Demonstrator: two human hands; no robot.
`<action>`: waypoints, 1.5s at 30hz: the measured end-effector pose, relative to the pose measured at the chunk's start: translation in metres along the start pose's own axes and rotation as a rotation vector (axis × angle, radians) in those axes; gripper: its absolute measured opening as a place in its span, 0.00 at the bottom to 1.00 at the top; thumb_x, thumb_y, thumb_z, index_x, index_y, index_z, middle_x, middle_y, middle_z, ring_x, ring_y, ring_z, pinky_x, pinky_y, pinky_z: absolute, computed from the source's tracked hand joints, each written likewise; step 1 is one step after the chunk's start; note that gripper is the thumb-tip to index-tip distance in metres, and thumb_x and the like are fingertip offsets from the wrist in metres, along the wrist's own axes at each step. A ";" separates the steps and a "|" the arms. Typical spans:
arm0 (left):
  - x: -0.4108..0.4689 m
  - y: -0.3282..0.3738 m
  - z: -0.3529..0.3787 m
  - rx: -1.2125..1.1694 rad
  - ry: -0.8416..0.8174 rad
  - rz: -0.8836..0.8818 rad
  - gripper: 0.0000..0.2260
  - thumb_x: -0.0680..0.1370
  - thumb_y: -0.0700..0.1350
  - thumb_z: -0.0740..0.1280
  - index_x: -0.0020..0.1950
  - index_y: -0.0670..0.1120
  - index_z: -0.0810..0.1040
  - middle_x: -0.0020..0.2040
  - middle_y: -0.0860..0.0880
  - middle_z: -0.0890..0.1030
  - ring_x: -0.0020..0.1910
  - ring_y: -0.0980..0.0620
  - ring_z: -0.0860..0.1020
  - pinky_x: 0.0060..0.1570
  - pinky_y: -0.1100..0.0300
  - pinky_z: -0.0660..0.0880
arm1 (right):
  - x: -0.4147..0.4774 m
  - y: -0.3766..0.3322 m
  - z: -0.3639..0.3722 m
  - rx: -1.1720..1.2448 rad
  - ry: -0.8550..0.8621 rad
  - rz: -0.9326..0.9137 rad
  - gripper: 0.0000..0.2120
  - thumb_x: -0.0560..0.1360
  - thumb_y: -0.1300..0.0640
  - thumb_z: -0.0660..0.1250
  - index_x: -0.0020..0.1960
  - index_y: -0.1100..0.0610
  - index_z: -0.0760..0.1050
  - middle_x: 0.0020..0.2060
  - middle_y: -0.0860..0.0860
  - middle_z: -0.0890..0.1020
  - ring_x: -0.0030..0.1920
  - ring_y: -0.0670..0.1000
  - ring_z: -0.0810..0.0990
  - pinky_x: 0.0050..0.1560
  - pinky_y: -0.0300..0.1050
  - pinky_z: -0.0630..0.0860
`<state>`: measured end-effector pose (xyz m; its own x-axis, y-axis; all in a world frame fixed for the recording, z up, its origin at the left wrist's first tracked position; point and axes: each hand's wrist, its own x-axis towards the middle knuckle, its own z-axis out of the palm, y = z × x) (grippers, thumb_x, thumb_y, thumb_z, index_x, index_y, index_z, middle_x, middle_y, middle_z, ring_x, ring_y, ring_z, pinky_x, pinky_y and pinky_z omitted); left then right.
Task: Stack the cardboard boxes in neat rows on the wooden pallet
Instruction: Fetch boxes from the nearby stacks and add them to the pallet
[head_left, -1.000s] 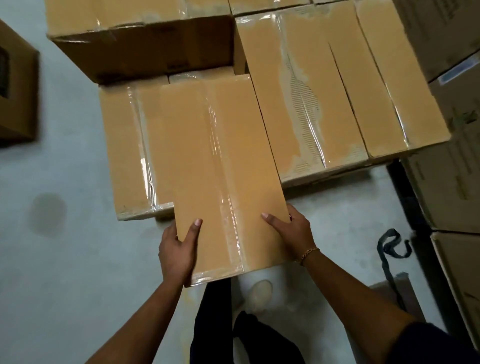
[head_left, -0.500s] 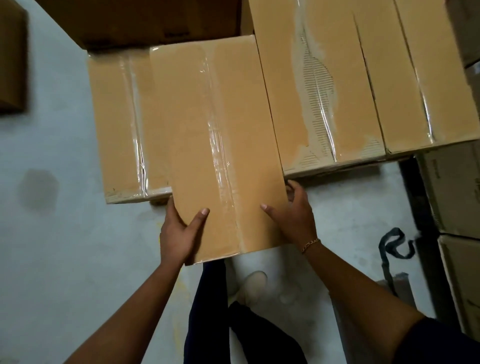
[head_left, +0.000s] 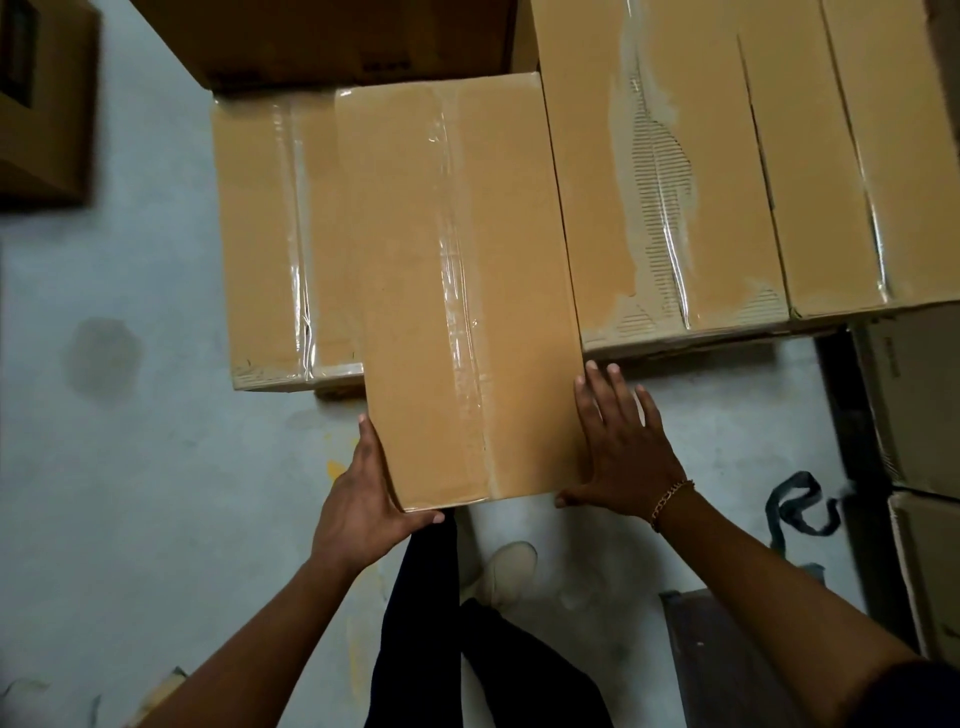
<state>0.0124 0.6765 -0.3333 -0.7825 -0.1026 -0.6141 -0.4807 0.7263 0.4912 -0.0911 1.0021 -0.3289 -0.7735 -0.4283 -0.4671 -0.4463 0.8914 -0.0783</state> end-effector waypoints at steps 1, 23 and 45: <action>0.000 0.000 -0.001 -0.001 0.005 0.002 0.71 0.59 0.71 0.80 0.81 0.57 0.30 0.82 0.46 0.62 0.69 0.38 0.75 0.62 0.38 0.78 | 0.001 -0.001 0.000 -0.001 0.003 -0.003 0.73 0.53 0.16 0.66 0.82 0.61 0.51 0.82 0.59 0.50 0.82 0.62 0.48 0.77 0.66 0.56; 0.031 0.014 -0.029 -0.219 -0.004 -0.063 0.66 0.60 0.75 0.77 0.80 0.65 0.32 0.81 0.56 0.63 0.74 0.46 0.72 0.66 0.38 0.75 | 0.016 -0.001 0.002 0.283 0.329 0.151 0.55 0.65 0.20 0.64 0.78 0.59 0.64 0.78 0.57 0.65 0.78 0.58 0.63 0.71 0.59 0.65; 0.087 0.059 -0.035 -0.775 0.322 -0.335 0.28 0.75 0.61 0.74 0.72 0.56 0.73 0.58 0.60 0.81 0.58 0.53 0.80 0.61 0.53 0.75 | 0.044 -0.044 0.000 1.595 0.076 0.804 0.47 0.72 0.49 0.78 0.82 0.55 0.55 0.73 0.54 0.72 0.66 0.51 0.76 0.58 0.39 0.75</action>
<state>-0.0976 0.6865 -0.3363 -0.5707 -0.4960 -0.6544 -0.7437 -0.0256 0.6680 -0.1059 0.9439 -0.3458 -0.5976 0.1767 -0.7821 0.8016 0.1103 -0.5875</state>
